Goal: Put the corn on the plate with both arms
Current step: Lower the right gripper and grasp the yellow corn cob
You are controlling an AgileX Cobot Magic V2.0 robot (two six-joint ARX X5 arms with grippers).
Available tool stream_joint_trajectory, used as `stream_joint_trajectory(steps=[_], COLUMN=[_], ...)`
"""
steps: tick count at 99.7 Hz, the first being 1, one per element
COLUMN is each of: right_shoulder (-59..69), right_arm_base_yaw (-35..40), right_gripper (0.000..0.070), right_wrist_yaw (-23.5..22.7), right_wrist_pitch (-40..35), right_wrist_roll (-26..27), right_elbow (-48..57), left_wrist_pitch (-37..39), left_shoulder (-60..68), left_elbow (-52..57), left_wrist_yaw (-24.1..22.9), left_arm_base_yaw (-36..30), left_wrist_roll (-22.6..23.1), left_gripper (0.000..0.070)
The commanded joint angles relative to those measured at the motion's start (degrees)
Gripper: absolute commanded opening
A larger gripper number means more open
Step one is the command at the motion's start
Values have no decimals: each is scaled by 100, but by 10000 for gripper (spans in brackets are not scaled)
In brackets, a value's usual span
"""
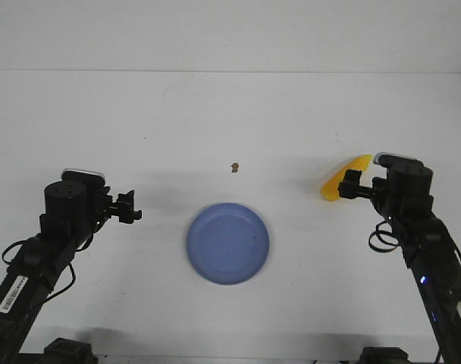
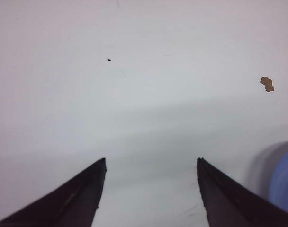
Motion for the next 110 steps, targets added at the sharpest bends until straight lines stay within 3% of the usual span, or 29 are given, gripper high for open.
stream_joint_trajectory(steps=[1,28,65,94,100,110], right_shoulder=[466,1873,2789,3180,3215,3222], right_arm_base_yaw=[-13,-105,-234,-232,-232,-232], right_gripper=[593,593,593,590,531,299], right_wrist_yaw=[0,-4,-52,-455,-476,-505], right_wrist_pitch=[63,-13,39,162,177,177], right_wrist_roll=[85,387,514,577,577,573], right_elbow=[341,1137,1185,1185,1185,1182], left_wrist_pitch=[26,7,7,9,9,11], left_shoulder=[31,31,31,31,31,31], left_elbow=[44,44,44,44,44,44], left_wrist_yaw=[7,7,7,7,7,7], left_arm_base_yaw=[-20,-20,-20,-17,-20,-20], left_wrist_roll=[63,68,68,68,68,68], left_gripper=[393,393,393,393,393,393])
